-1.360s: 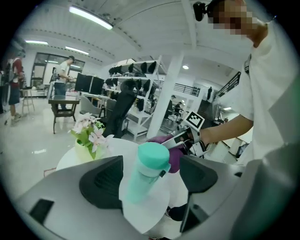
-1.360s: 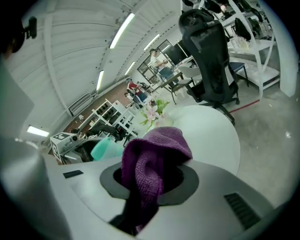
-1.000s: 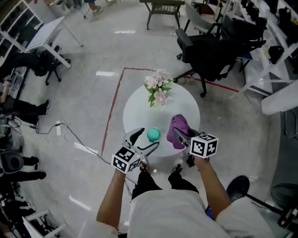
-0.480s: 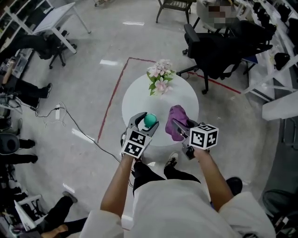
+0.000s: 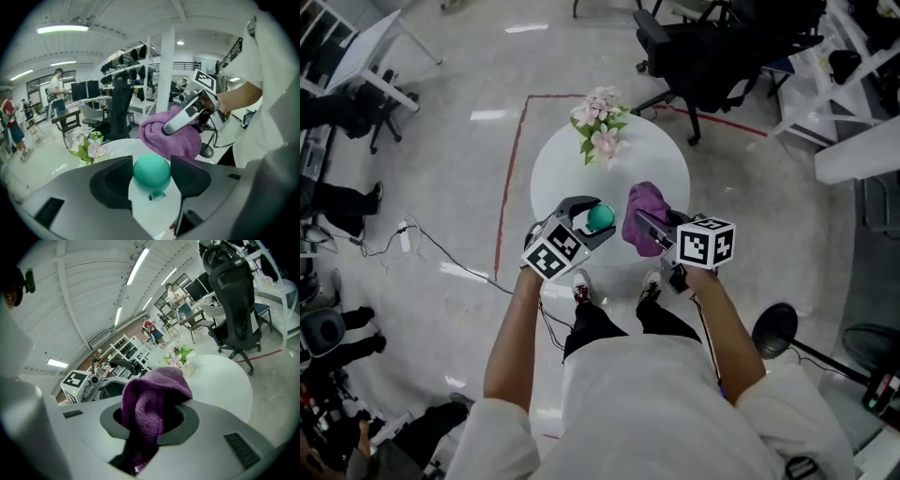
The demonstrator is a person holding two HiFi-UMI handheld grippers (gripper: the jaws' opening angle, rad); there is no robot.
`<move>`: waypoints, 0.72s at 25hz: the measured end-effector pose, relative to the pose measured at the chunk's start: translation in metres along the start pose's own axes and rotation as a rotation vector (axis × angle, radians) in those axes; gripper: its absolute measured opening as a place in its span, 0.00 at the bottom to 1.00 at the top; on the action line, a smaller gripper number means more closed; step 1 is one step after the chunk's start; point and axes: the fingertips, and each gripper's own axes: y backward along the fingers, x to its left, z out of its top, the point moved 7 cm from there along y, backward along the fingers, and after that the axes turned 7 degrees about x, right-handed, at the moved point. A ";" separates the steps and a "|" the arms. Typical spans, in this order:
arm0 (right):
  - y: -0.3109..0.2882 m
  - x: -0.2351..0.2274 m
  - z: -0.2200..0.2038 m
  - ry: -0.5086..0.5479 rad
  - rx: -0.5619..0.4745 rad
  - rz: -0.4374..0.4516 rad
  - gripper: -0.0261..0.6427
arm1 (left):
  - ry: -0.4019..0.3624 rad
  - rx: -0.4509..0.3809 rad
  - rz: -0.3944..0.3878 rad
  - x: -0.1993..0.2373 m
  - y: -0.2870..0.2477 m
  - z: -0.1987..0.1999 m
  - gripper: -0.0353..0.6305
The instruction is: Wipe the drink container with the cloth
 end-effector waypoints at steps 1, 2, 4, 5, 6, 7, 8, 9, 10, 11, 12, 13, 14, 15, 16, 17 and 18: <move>-0.002 0.000 -0.003 -0.006 -0.003 -0.009 0.20 | -0.044 0.012 -0.040 0.001 -0.001 0.000 0.45; -0.003 0.001 -0.005 -0.010 -0.007 -0.016 0.20 | -0.088 0.024 -0.082 0.003 -0.002 0.000 0.45; -0.004 0.004 -0.010 -0.011 -0.020 -0.026 0.20 | -0.180 0.034 -0.168 0.006 -0.006 0.002 0.45; -0.005 0.006 -0.012 -0.009 -0.029 -0.027 0.20 | -0.225 0.031 -0.213 0.008 -0.008 0.004 0.45; -0.005 0.009 -0.013 -0.007 -0.041 -0.025 0.20 | -0.266 0.027 -0.257 0.010 -0.009 0.006 0.45; -0.005 0.012 -0.015 -0.008 -0.056 -0.022 0.20 | -0.302 0.025 -0.299 0.011 -0.010 0.007 0.45; -0.005 0.015 -0.015 -0.013 -0.074 -0.018 0.20 | -0.335 0.024 -0.337 0.012 -0.011 0.009 0.45; -0.005 0.018 -0.016 -0.023 -0.093 -0.012 0.20 | -0.364 0.021 -0.370 0.013 -0.012 0.011 0.45; -0.006 0.020 -0.016 -0.036 -0.112 -0.003 0.20 | -0.389 0.017 -0.400 0.014 -0.012 0.012 0.45; -0.007 0.022 -0.017 -0.051 -0.130 0.007 0.20 | -0.412 0.011 -0.425 0.016 -0.013 0.013 0.45; -0.008 0.023 -0.017 -0.068 -0.149 0.013 0.20 | -0.434 0.007 -0.448 0.016 -0.014 0.015 0.45; -0.011 0.024 -0.018 -0.085 -0.165 0.007 0.20 | -0.454 0.003 -0.470 0.016 -0.015 0.016 0.45; -0.014 0.025 -0.019 -0.097 -0.173 -0.010 0.20 | -0.474 0.000 -0.489 0.016 -0.016 0.017 0.45; -0.018 0.024 -0.019 -0.103 -0.173 -0.038 0.20 | -0.491 -0.001 -0.503 0.016 -0.016 0.018 0.45; -0.023 0.022 -0.020 -0.109 -0.171 -0.070 0.20 | -0.506 -0.002 -0.510 0.016 -0.017 0.018 0.45; -0.028 0.020 -0.019 -0.121 -0.176 -0.094 0.20 | -0.519 -0.001 -0.514 0.017 -0.018 0.019 0.45; -0.031 0.017 -0.019 -0.145 -0.191 -0.104 0.20 | -0.529 0.001 -0.517 0.018 -0.017 0.019 0.45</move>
